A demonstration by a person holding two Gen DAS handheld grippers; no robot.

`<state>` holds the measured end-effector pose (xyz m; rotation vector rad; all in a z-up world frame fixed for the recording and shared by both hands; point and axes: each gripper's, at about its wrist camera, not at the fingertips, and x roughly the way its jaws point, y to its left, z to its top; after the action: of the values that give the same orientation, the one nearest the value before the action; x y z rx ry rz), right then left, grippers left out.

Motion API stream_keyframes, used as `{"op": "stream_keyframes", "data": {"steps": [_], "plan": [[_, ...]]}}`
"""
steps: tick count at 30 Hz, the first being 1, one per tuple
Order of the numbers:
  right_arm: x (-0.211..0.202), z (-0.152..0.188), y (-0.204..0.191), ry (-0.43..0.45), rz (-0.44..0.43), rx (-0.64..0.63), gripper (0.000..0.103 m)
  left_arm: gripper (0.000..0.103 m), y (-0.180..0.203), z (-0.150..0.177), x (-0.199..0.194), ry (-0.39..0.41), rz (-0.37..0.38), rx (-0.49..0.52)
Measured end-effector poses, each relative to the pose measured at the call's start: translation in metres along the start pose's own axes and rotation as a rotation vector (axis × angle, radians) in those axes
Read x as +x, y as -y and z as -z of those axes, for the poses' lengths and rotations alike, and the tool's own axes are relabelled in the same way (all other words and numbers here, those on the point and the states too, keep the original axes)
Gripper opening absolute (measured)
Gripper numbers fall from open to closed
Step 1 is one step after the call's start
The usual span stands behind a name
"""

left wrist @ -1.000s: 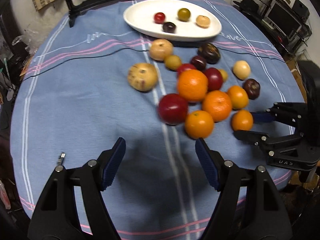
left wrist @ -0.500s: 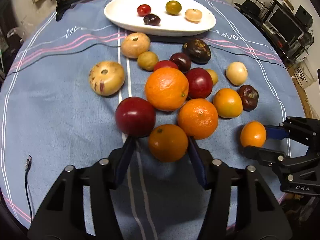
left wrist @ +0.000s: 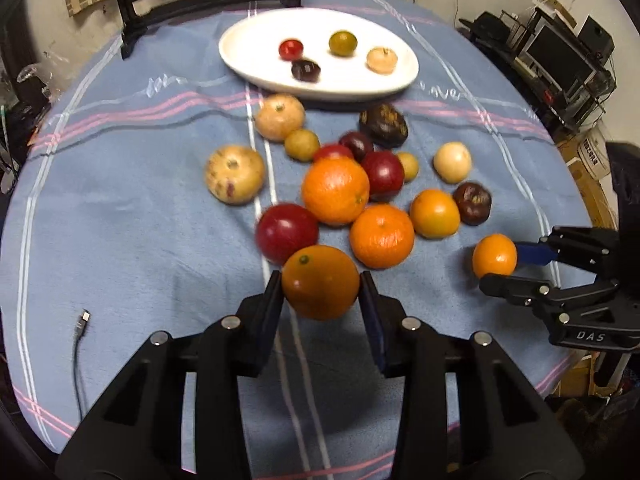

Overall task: Organize fruits
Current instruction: 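Grasp an orange with the right gripper while the left grasps a tangerine, then lower the orange and tangerine onto the plate and open both grippers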

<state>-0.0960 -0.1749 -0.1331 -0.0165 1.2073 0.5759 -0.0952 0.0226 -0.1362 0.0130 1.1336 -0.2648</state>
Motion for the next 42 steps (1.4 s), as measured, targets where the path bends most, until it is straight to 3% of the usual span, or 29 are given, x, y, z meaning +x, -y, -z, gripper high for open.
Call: {"op": "stream_keyframes", "data": {"steps": [8, 20, 29, 42], "plan": [[-0.041, -0.03, -0.008, 0.124, -0.016, -0.018, 0.04, 0.039, -0.005, -0.056, -0.043, 0.131, -0.031, 0.036], [-0.096, -0.137, -0.007, 0.347, 0.056, -0.109, 0.04, 0.039, 0.001, -0.169, -0.056, 0.252, -0.111, 0.077], [-0.079, -0.192, 0.016, 0.382, 0.07, -0.076, 0.04, 0.039, 0.005, -0.204, -0.021, 0.232, -0.132, 0.067], [-0.032, -0.222, 0.037, 0.312, 0.051, -0.056, 0.04, 0.039, -0.008, -0.234, 0.031, 0.166, -0.142, 0.055]]}}
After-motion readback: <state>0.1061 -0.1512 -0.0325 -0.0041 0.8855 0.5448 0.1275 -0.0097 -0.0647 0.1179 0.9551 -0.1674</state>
